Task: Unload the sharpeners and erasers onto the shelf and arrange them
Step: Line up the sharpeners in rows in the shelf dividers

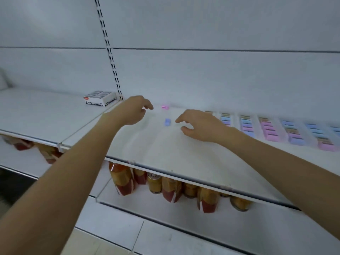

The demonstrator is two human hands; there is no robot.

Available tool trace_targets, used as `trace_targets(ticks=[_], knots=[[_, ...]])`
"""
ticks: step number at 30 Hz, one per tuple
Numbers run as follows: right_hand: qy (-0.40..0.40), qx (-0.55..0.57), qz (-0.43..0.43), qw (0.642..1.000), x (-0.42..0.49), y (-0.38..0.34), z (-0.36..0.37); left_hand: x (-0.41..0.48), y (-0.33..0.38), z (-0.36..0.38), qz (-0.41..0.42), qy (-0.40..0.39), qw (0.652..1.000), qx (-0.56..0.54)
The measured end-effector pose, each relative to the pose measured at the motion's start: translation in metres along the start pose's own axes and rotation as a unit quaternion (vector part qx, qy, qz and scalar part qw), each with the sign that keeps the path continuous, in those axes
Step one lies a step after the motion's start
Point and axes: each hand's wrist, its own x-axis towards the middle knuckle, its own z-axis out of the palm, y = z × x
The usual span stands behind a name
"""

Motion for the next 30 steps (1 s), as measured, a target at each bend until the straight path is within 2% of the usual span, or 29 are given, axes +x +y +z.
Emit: trace_targets(ticks=[7,11,16,19,25,30], knots=[[-0.034,0.027,-0.037,0.998,0.048,-0.004,0.025,0.055,-0.015,0.033,0.026,-0.042,0.998,-0.032],[-0.014,0.063,-0.045,0.997,0.058,-0.003,0.032,0.077,-0.015,0.043,0.041,-0.058,0.995,-0.066],[0.027,0.073,-0.036,0.996,0.062,-0.006,0.034,0.100,-0.022,0.052,0.070,-0.049,0.995,-0.046],[0.043,0.096,0.008,0.994,0.065,-0.005,0.038,0.104,-0.032,0.055,0.112,-0.026,0.987,-0.115],[0.080,0.138,0.106,0.982,0.074,-0.013,0.041,0.092,-0.049,0.050,0.092,-0.016,0.932,-0.351],[0.178,0.181,0.186,0.949,0.082,-0.026,0.043,0.082,-0.055,0.046,0.068,-0.044,0.856,-0.510]])
